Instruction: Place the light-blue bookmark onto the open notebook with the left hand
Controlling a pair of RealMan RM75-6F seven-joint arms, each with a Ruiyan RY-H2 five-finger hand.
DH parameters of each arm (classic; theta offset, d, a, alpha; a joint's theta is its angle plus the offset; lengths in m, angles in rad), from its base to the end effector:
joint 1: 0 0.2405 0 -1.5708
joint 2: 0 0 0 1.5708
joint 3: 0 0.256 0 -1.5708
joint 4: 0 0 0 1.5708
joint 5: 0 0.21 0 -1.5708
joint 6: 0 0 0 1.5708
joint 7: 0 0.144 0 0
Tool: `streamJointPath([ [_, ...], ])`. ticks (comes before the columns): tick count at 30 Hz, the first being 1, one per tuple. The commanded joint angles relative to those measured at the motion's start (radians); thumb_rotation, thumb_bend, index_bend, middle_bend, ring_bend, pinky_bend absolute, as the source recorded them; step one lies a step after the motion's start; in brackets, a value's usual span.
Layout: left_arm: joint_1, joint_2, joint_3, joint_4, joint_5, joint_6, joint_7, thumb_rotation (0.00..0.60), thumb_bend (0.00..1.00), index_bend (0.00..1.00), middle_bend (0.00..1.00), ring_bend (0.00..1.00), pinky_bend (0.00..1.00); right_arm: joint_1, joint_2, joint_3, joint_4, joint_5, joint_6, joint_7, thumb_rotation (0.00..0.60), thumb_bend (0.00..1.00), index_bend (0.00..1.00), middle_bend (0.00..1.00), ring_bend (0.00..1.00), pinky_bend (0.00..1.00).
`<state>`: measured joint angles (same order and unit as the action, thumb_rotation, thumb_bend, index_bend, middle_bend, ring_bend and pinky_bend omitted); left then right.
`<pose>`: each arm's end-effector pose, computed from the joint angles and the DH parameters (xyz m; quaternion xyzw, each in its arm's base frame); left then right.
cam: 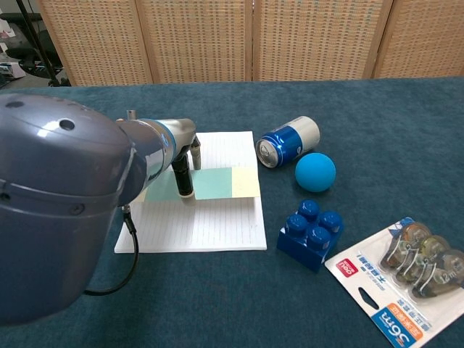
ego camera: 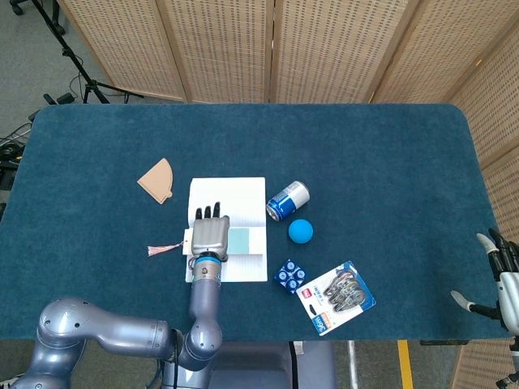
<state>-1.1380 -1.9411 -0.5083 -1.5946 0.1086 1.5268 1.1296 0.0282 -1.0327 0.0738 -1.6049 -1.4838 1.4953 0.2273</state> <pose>-0.0166 0.3233 -0.0738 -0.6592 -0.4979 -0.1940 0.5291 -0.3271 -0.1683 0.1939 0.5415 -0.4328 0.4233 0.5833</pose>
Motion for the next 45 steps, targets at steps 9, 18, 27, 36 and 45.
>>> streamJointPath([
  [9,0.015,0.000,-0.003,-0.002,0.017,-0.005,0.006,0.600,0.28,0.58,0.00,0.00,0.00,0.000,0.000,0.000,-0.001,-0.002,0.003,0.001,0.600,0.05,0.00,0.00,0.00,0.00],
  [18,0.026,0.000,-0.002,-0.002,0.017,-0.019,0.012,0.600,0.18,0.44,0.00,0.00,0.00,-0.001,0.000,-0.002,-0.003,-0.006,0.004,0.001,0.600,0.05,0.00,0.00,0.00,0.00],
  [27,0.035,0.006,-0.006,-0.007,0.028,-0.033,0.004,0.600,0.10,0.34,0.00,0.00,0.00,0.000,0.000,-0.002,-0.004,-0.006,0.003,0.000,0.600,0.05,0.00,0.00,0.00,0.00],
  [36,0.045,0.022,0.001,-0.031,0.040,-0.046,0.004,0.600,0.10,0.30,0.00,0.00,0.00,0.000,0.000,-0.002,-0.004,-0.004,0.001,0.000,0.600,0.06,0.00,0.00,0.00,0.00],
  [45,0.105,0.147,0.069,-0.249,0.110,-0.074,-0.015,0.600,0.25,0.16,0.00,0.00,0.00,-0.001,0.002,0.000,-0.002,-0.001,0.003,0.006,0.600,0.05,0.00,0.00,0.00,0.00],
])
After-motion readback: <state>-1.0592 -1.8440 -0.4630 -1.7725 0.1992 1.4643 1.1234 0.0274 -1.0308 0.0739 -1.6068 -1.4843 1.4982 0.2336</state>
